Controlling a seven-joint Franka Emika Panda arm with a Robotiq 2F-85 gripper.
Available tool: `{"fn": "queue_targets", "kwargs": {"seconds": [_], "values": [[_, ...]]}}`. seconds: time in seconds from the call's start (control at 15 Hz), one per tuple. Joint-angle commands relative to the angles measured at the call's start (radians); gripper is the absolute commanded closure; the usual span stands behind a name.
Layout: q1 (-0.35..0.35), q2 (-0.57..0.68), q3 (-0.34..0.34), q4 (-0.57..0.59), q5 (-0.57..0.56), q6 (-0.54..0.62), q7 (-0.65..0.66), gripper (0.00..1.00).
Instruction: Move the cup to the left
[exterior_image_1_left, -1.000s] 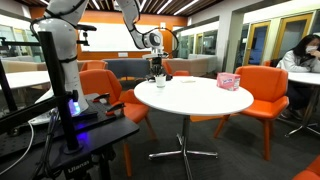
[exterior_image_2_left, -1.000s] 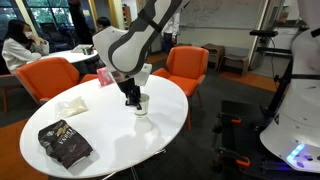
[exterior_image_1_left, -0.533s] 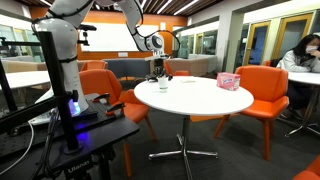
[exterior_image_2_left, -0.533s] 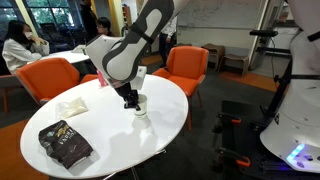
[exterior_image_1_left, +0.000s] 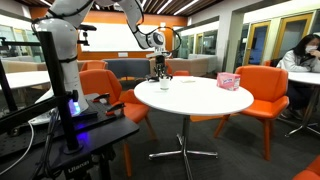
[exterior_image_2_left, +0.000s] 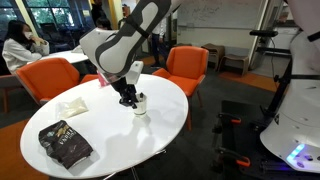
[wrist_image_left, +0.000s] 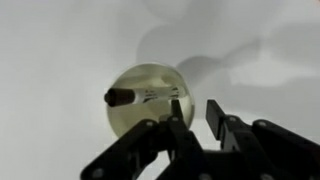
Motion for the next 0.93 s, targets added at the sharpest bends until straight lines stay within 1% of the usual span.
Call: {"fn": "queue_targets", "kwargs": {"seconds": [0.0, 0.13, 0.27, 0.33, 0.6, 0.87], "values": [[-0.004, -0.018, 0.011, -0.022, 0.027, -0.010, 0.001, 0.34], [-0.014, -0.044, 0.024, -0.049, 0.055, -0.005, -0.014, 0.19], [-0.013, -0.077, 0.020, -0.078, 0.068, 0.010, 0.001, 0.04], [-0.012, -0.097, 0.018, -0.095, 0.068, 0.021, 0.003, 0.00], [-0.019, -0.195, 0.012, -0.157, 0.076, -0.012, 0.010, 0.00], [-0.040, -0.331, 0.011, -0.254, 0.116, -0.045, 0.017, 0.00]]}}
